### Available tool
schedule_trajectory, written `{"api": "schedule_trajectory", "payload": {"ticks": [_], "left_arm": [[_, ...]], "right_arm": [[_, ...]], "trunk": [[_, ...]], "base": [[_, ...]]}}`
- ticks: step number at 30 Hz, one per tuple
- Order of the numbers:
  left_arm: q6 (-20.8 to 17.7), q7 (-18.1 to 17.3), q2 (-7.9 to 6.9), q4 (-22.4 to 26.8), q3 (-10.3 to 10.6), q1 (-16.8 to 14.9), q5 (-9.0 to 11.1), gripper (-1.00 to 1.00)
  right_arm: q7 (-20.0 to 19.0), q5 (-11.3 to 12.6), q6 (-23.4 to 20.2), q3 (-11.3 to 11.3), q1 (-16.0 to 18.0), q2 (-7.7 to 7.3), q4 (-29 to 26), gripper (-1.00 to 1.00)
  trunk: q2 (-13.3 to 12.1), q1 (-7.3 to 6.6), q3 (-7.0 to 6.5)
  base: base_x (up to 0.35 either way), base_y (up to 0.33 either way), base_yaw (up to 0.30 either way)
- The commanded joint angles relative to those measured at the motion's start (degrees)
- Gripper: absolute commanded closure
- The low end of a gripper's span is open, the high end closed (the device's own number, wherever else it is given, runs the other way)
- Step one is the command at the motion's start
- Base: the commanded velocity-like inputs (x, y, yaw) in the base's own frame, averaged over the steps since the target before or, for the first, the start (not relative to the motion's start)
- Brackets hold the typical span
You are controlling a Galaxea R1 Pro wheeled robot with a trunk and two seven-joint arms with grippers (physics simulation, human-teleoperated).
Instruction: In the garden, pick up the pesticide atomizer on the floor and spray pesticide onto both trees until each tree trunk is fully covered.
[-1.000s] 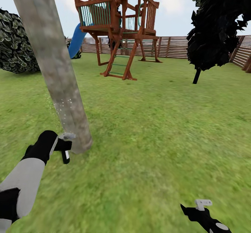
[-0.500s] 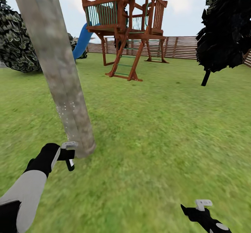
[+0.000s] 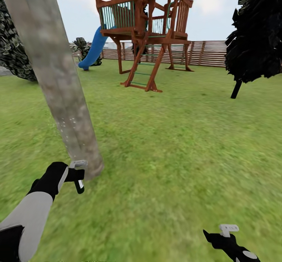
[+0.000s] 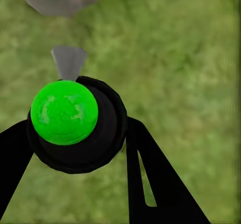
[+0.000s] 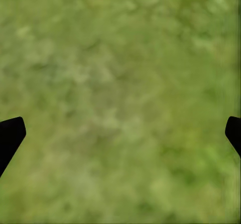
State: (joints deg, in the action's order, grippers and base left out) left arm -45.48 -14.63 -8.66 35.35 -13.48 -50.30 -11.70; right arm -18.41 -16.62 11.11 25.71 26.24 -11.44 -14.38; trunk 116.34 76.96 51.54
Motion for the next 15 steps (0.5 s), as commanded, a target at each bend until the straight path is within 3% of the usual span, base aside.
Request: {"api": "schedule_trajectory", "payload": {"ticks": [1,11,15], "left_arm": [[-0.2,-0.5,0.05,0.1,-0.3,0.0,-0.6,1.00],[-0.2,-0.5,0.05,0.1,-0.3,-0.1,-0.6,1.00],[-0.2,-0.5,-0.01,0.0,-0.3,0.0,-0.7,1.00]], "right_arm": [[-0.3,-0.5,0.2,0.5,0.0,0.01,0.1,-1.00],[-0.3,-0.5,0.2,0.5,0.0,0.01,0.1,-1.00],[-0.3,-0.5,0.2,0.5,0.0,0.01,0.1,-1.00]], "trunk": [[0.0,-0.01,0.05],[0.0,-0.01,0.05],[0.0,-0.01,0.05]], "base": [[0.003,-0.269,0.204],[0.045,-0.269,0.272],[0.227,-0.187,0.074]]}}
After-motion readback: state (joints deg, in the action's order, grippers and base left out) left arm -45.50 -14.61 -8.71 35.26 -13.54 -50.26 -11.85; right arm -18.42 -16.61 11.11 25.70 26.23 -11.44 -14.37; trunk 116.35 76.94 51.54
